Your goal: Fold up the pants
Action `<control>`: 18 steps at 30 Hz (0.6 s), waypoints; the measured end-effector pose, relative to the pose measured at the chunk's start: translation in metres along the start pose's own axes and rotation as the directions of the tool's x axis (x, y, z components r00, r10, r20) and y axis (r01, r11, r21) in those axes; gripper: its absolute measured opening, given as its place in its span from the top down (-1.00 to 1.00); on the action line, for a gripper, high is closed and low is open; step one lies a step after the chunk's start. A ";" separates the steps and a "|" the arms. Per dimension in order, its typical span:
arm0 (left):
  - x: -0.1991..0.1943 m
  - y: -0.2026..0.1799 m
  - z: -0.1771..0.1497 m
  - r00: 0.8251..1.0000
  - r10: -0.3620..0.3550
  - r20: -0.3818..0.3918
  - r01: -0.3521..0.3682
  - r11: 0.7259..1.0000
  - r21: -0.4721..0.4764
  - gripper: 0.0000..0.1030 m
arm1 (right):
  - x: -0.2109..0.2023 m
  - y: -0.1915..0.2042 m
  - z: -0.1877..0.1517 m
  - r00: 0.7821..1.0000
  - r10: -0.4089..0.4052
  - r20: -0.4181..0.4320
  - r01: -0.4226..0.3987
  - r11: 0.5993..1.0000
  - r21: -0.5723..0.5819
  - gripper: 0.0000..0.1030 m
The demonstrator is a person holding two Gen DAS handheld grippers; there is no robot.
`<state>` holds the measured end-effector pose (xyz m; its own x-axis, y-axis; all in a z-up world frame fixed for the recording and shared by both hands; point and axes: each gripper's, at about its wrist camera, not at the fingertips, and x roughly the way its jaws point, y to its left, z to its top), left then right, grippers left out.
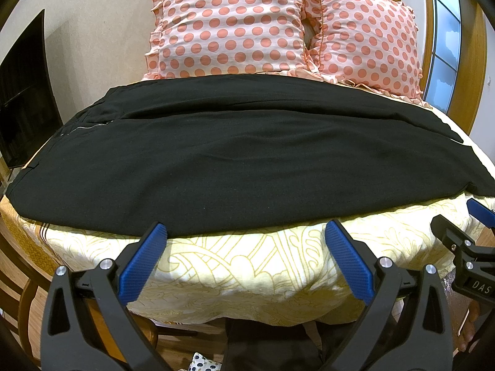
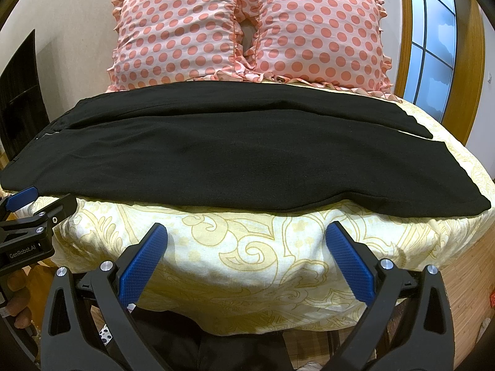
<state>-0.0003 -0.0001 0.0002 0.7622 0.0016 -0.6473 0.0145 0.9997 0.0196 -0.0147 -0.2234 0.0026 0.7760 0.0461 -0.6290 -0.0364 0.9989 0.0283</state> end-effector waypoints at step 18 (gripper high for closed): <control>0.000 0.000 0.000 1.000 0.000 -0.006 0.000 1.000 -0.002 -0.97 | -0.001 0.000 0.000 1.000 0.000 0.001 0.000 1.000 0.001 -0.97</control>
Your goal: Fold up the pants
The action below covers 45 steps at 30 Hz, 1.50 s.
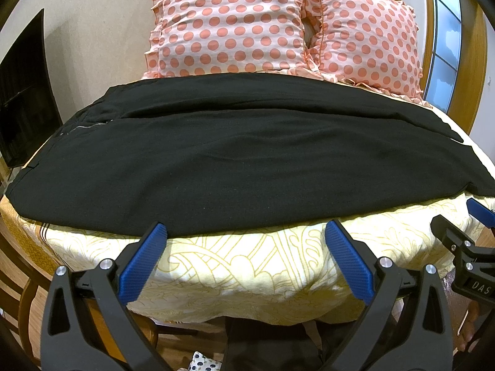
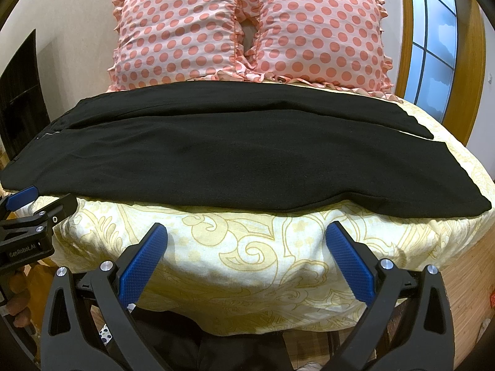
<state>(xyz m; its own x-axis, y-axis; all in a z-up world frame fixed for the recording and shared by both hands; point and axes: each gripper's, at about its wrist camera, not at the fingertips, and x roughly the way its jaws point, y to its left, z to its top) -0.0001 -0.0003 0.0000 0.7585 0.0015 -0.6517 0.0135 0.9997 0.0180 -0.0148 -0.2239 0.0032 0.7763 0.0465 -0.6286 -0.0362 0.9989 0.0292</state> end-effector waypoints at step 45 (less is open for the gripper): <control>0.066 0.072 0.093 0.997 0.062 -0.039 -0.066 0.991 -0.116 -0.97 | 0.273 -0.276 0.241 0.787 -0.434 -0.438 0.605 0.683 0.410 0.48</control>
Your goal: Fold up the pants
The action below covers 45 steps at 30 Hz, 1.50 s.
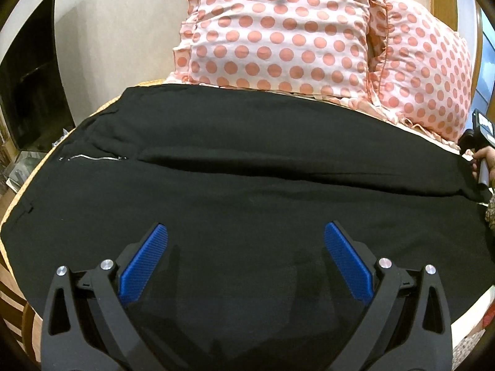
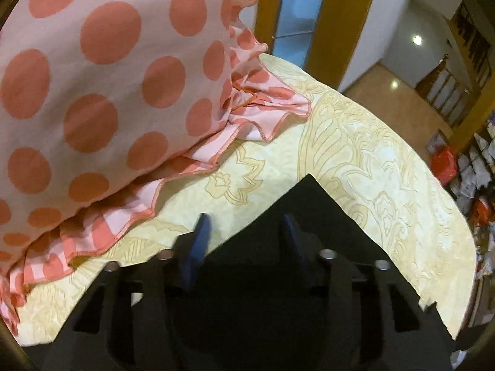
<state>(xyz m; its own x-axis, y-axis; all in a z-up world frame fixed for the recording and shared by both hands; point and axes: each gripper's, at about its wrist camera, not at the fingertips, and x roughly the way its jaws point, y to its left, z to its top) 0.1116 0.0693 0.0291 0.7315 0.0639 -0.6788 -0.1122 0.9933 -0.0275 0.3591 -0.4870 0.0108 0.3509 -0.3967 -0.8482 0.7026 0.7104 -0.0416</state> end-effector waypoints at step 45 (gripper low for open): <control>-0.001 0.087 0.089 1.000 -0.023 -0.003 0.022 0.973 -0.228 -0.96 | -0.085 -0.253 -0.191 0.526 0.765 0.371 -0.844 0.416 0.338 0.96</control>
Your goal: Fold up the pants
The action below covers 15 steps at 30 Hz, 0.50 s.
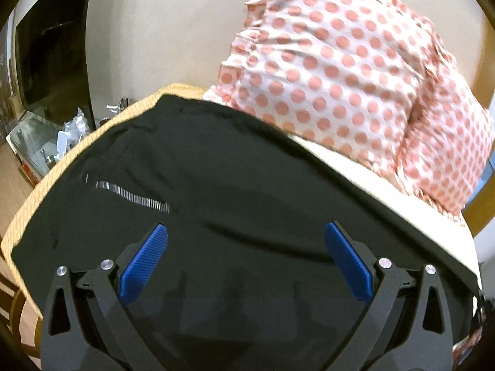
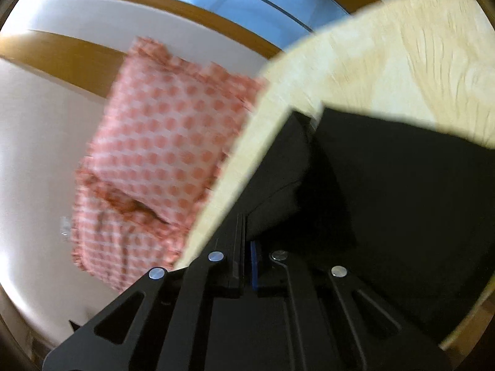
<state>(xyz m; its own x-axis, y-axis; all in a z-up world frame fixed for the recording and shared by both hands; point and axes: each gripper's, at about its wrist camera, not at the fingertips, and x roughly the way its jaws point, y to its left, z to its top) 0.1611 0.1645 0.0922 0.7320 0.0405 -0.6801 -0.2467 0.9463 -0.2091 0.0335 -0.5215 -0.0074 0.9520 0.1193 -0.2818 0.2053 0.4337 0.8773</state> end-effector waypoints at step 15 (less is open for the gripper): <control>0.171 -0.001 0.130 0.971 -0.031 -0.236 -0.007 0.987 -0.159 -0.81 | -0.030 -0.010 0.008 0.999 0.035 0.040 -0.036 0.999 0.030 0.96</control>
<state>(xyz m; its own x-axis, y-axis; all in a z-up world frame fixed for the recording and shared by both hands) 0.3695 0.2123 0.0676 0.5691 -0.0657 -0.8197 -0.3498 0.8827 -0.3137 0.0051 -0.5362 -0.0044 0.9669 0.0986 -0.2352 0.1775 0.4020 0.8983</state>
